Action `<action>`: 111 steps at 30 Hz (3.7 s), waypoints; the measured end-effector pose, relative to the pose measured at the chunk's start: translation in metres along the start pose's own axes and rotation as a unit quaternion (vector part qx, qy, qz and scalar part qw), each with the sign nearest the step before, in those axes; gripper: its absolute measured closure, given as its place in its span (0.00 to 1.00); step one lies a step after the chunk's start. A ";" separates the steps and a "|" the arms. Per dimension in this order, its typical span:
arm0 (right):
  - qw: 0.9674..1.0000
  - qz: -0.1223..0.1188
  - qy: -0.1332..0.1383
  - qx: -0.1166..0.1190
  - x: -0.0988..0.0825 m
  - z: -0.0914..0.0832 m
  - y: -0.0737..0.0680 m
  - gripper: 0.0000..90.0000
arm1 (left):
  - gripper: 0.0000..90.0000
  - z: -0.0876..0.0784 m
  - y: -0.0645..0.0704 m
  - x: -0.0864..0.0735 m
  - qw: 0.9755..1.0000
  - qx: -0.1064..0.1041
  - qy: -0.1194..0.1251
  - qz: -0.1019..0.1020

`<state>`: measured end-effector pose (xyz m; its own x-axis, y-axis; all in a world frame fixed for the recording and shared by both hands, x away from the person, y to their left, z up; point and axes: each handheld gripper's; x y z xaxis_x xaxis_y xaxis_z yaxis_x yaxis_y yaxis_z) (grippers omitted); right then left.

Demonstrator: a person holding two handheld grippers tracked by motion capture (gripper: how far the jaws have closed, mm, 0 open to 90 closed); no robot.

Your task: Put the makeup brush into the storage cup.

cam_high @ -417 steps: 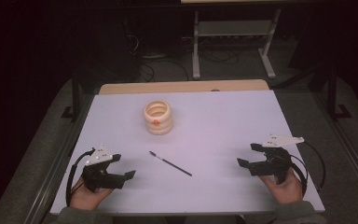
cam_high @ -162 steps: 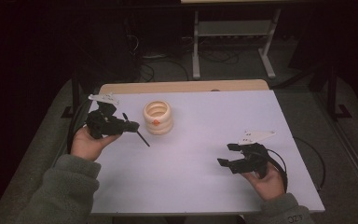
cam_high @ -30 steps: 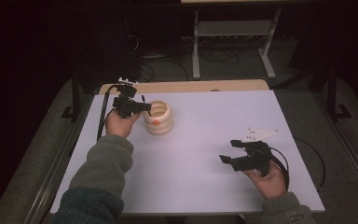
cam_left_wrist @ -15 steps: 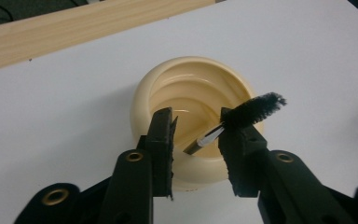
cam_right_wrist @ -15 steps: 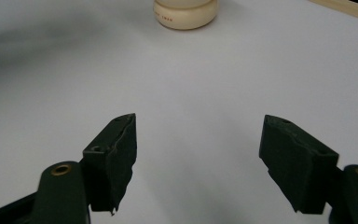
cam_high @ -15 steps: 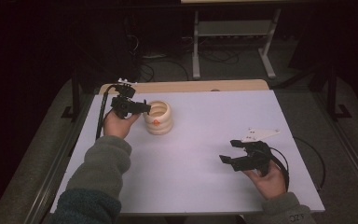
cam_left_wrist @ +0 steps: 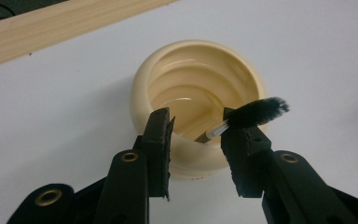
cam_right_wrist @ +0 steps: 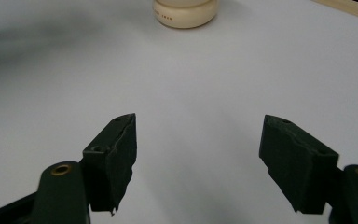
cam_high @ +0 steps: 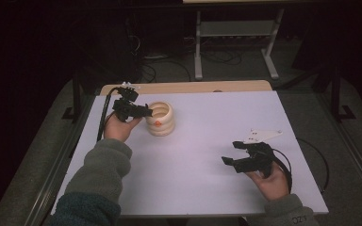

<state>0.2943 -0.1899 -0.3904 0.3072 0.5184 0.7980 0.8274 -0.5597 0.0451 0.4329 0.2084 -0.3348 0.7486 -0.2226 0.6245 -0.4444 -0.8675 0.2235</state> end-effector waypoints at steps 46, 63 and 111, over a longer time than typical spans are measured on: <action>1.000 0.000 0.000 0.003 -0.001 0.001 0.001 0.29 | 0.72 0.002 -0.005 0.000 1.000 -0.017 0.005 -0.011; 1.000 -0.001 -0.001 0.001 0.000 0.001 0.000 0.29 | 0.62 -0.001 -0.012 -0.005 1.000 -0.009 -0.006 -0.005; 1.000 0.012 0.003 -0.018 -0.004 -0.007 0.007 0.29 | 0.56 -0.042 -0.003 -0.072 0.998 -0.024 0.039 0.052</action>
<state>0.2956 -0.2001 -0.3894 0.3245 0.5011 0.8023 0.8026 -0.5946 0.0468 0.3599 0.2461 -0.3489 0.6578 -0.2737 0.7017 -0.5425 -0.8185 0.1892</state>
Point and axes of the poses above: each handheld gripper's, and its own axes: z roughly forward along the jaws, x roughly out of its top, y roughly to its right, and after that the axes turned 10 degrees about -z, right-handed
